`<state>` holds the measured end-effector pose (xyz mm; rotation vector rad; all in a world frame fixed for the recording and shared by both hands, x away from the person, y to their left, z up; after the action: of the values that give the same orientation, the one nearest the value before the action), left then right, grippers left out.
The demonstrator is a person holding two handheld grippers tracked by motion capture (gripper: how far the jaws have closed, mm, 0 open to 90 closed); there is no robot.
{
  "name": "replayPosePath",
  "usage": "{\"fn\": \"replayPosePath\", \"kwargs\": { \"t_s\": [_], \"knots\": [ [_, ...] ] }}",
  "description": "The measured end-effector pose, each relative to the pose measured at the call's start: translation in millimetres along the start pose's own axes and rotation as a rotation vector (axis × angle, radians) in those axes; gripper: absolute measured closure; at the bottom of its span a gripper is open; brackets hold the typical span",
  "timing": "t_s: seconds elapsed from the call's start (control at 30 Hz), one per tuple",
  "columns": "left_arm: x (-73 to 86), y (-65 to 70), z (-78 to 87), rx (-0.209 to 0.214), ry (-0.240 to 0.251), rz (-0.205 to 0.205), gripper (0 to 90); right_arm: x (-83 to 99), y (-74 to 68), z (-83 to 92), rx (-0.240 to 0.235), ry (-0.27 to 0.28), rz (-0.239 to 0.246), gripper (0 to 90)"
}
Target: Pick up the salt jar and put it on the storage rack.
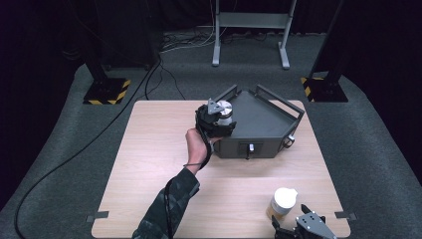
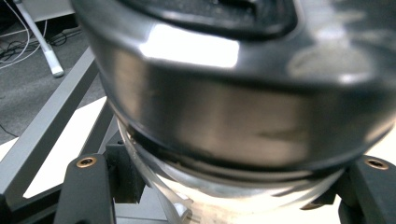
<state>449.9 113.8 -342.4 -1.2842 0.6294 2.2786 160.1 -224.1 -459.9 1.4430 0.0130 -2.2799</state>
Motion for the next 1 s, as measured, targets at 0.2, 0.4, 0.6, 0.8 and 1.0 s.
{"fn": "replayPosePath", "kwargs": {
  "t_s": [0.2, 0.4, 0.6, 0.8, 1.0],
  "knots": [
    [-1.0, 1.2, -5.6, -0.010, -0.002, -0.008, 31.8, 0.3, -0.1, 0.6, 0.000, 0.001, -0.001, 0.0],
    [0.8, 0.5, -9.9, 0.004, 0.004, 0.001, 31.8, 0.2, -1.1, -0.1, -0.004, 0.002, 0.002, 0.0],
    [1.8, 2.1, -14.6, -0.001, 0.005, -0.007, 31.8, 0.3, -1.4, 0.7, -0.004, 0.004, 0.001, 0.0],
    [3.9, 0.2, -20.6, 0.005, -0.007, 0.005, 31.8, 0.4, -1.4, 0.4, -0.006, 0.004, -0.001, 0.0],
    [5.9, -2.2, -25.4, 0.011, -0.020, 0.015, 31.8, 0.4, -1.1, 0.2, -0.006, 0.003, -0.001, 0.0]
  ]
}}
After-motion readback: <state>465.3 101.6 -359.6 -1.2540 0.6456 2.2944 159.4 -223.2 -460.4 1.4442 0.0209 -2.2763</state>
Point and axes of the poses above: each handheld gripper's, and its own axes: z roughly backward along the jaws, x roughly out of its underside, y roughly to its right, the point moved 7 cm from there along -z, roughly forward along the jaws, and after that the axes turned 11 degrees about z, right-handed, at the moved point
